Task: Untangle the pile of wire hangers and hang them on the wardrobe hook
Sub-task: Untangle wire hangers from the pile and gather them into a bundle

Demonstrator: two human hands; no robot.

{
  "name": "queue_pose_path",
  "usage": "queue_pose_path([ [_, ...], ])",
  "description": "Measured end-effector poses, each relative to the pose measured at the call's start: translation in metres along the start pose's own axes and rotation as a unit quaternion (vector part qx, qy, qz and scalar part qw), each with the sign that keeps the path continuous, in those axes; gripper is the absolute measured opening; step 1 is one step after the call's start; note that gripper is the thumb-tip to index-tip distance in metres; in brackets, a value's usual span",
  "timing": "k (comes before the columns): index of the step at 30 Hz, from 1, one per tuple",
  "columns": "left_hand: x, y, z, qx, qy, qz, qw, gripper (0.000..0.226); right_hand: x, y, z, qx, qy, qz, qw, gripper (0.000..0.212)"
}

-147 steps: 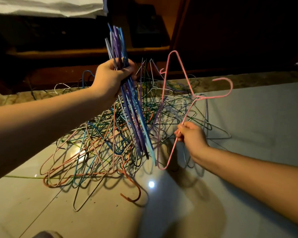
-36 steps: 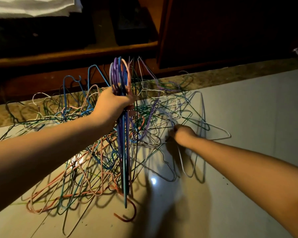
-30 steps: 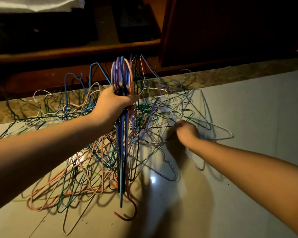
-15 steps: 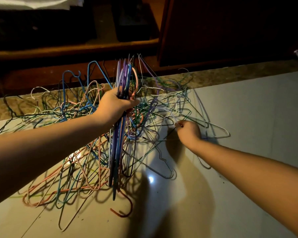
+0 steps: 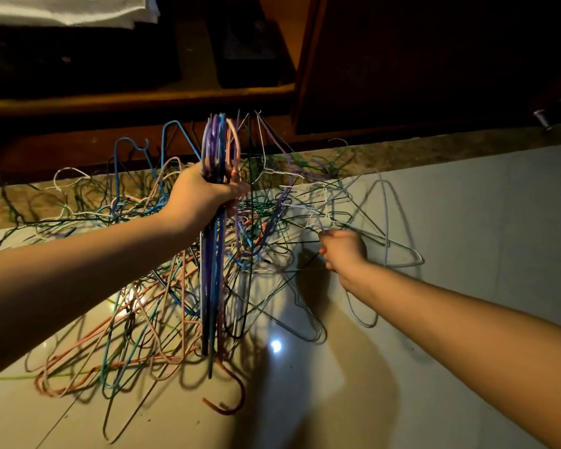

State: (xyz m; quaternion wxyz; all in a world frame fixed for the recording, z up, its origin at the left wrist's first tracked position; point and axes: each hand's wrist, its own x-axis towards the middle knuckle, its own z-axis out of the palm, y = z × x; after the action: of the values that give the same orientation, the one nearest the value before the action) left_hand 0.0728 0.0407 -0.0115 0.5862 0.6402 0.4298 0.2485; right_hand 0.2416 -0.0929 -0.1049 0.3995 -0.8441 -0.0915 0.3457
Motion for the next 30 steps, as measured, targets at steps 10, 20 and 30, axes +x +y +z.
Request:
queue_pose_path([
  [10,0.001,0.0,-0.016,-0.016,0.029,0.004,0.999,0.014,-0.008,0.003,0.028,0.013,0.007,0.0,1.0,0.026],
  [20,0.0,-0.003,-0.019,-0.014,0.02,-0.008,1.0,0.009,-0.008,-0.01,0.049,0.065,0.008,0.036,0.997,0.027],
  [30,0.002,-0.006,-0.022,-0.024,0.022,-0.017,0.999,0.028,-0.013,-0.009,0.052,-0.001,0.038,-0.028,0.999,0.021],
])
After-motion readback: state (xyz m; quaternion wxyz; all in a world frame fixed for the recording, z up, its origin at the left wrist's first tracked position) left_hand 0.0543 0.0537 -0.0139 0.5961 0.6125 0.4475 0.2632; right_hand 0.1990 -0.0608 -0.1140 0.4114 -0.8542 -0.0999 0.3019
